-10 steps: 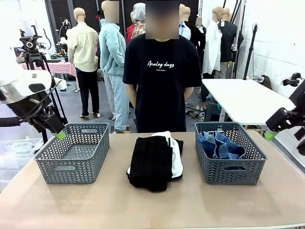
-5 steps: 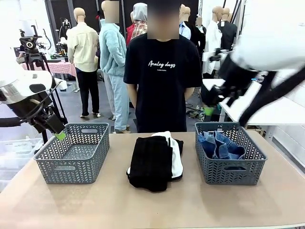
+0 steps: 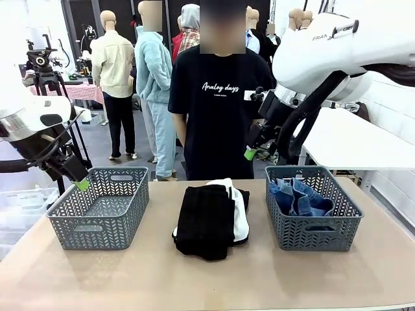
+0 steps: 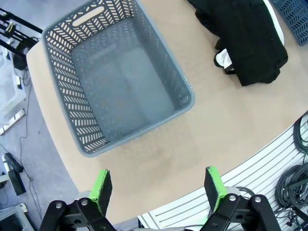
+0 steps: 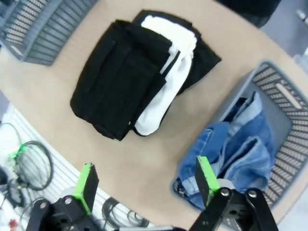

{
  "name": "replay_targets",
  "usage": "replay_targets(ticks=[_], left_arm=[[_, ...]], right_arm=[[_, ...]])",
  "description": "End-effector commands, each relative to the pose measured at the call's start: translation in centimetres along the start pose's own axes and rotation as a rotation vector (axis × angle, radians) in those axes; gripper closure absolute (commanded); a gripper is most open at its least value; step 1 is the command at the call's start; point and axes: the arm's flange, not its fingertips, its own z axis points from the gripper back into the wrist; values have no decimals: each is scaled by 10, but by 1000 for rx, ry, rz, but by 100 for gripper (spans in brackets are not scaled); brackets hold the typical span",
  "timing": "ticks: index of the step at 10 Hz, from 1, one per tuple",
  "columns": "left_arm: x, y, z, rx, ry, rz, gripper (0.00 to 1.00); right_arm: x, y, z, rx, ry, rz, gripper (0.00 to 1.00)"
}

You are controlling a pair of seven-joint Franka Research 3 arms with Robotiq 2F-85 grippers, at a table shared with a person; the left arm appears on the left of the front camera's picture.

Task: Sort the tops and bottoms.
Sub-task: Lift clothes from the center of the table with your right hand.

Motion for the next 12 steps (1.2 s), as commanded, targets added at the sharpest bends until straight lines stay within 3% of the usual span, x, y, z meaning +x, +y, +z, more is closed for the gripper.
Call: replay_targets(ticks=[1, 4, 6, 7, 12], left_arm=[[-1, 0, 0, -6, 4, 0, 0], [-1, 0, 0, -6, 4, 0, 0], [-1, 0, 0, -6, 4, 0, 0], [-1, 0, 0, -6, 4, 0, 0], [-1, 0, 0, -6, 4, 0, 0]], right_arm=[[-6, 6, 9, -35, -39, -9, 0], [0, 5, 10, -12, -20, 4, 0], [10, 54, -24, -115, -70, -24, 0], [20, 71, -49, -139, -46, -31, 0], [49, 66, -148, -153, 55, -173, 0]])
